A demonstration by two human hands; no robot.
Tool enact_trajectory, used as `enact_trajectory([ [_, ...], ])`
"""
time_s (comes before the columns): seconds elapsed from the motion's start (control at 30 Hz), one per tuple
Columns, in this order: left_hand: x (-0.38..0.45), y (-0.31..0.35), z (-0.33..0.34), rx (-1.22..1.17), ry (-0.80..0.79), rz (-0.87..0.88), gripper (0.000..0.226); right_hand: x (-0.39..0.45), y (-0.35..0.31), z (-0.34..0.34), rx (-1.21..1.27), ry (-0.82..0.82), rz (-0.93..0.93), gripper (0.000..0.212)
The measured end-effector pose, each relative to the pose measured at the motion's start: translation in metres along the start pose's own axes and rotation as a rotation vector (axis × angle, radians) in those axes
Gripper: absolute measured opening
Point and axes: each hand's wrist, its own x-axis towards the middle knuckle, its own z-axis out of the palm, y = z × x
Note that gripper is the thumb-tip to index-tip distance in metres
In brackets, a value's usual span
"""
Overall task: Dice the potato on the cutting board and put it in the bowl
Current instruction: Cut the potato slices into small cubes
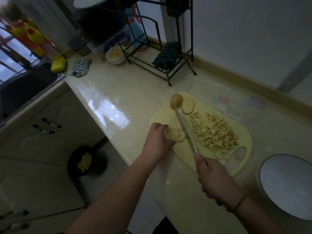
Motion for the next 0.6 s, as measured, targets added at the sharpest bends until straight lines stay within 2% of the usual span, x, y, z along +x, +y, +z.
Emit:
enact_trajectory([
  [0.13,0.001,0.0,-0.006,0.057,-0.03,-0.023,0.07,-0.003,-0.001,0.003,-0.074,0.054,-0.052,0.06],
  [0.3,0.003,0.006,-0.009,0.053,-0.08,-0.043,0.067,-0.016,-0.004,0.02,-0.111,0.097,-0.168,0.05],
  [0.47,0.005,0.01,-0.014,0.15,-0.122,-0.038,0.068,-0.009,0.0,0.019,0.024,0.033,-0.059,0.056],
  [0.6,0.006,0.014,-0.015,0.154,-0.134,-0.048,0.067,-0.008,-0.002,0.023,0.046,0.033,-0.059,0.057],
])
